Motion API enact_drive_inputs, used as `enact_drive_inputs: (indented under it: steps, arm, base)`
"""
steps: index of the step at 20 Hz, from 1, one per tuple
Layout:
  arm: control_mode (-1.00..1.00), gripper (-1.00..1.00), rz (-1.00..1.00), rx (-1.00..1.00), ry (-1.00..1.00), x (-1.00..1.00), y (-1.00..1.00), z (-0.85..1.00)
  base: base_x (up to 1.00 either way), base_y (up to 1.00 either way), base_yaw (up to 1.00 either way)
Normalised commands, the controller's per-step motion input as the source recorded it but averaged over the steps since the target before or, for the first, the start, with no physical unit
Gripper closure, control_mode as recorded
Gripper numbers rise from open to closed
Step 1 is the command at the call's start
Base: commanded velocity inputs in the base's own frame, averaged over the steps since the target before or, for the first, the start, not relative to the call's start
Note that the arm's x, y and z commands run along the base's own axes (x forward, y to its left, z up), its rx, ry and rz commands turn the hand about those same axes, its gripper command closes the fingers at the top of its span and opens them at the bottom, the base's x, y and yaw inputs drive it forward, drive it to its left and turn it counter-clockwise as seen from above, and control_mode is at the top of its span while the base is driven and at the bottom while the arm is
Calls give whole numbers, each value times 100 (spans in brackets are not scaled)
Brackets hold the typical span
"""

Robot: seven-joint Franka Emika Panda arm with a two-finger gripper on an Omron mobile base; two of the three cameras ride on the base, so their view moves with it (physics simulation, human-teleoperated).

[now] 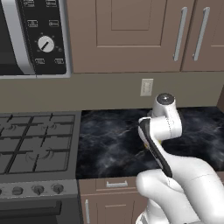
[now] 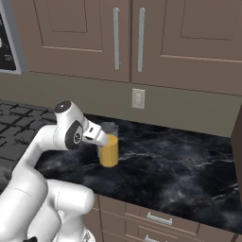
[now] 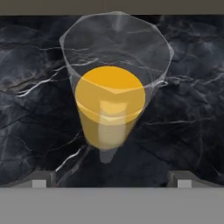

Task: Move the grapes and kebabs from the top shelf to the second highest shelf to make space. Then, place the pitcher from the counter on the cleared top shelf.

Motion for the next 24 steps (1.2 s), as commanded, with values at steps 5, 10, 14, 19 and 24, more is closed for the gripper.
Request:
enact_drive_inputs:
  steps: [5, 10, 14, 19, 24]
  arm:
    - [-100, -100, 1, 0, -5, 31, -3, -22]
    - [-100, -100, 3, 0, -3, 30, 0, -24]
    - [-100, -100, 2, 0, -1, 31, 0, -14]
    - [-100, -100, 0, 0, -1, 25, -7, -5]
    - [-100, -100, 0, 0, 0, 27, -5, -9]
  base:
    - [0, 0, 0]
    - [0, 0, 0]
    - [0, 0, 0]
    - [0, 0, 0]
    - [0, 0, 0]
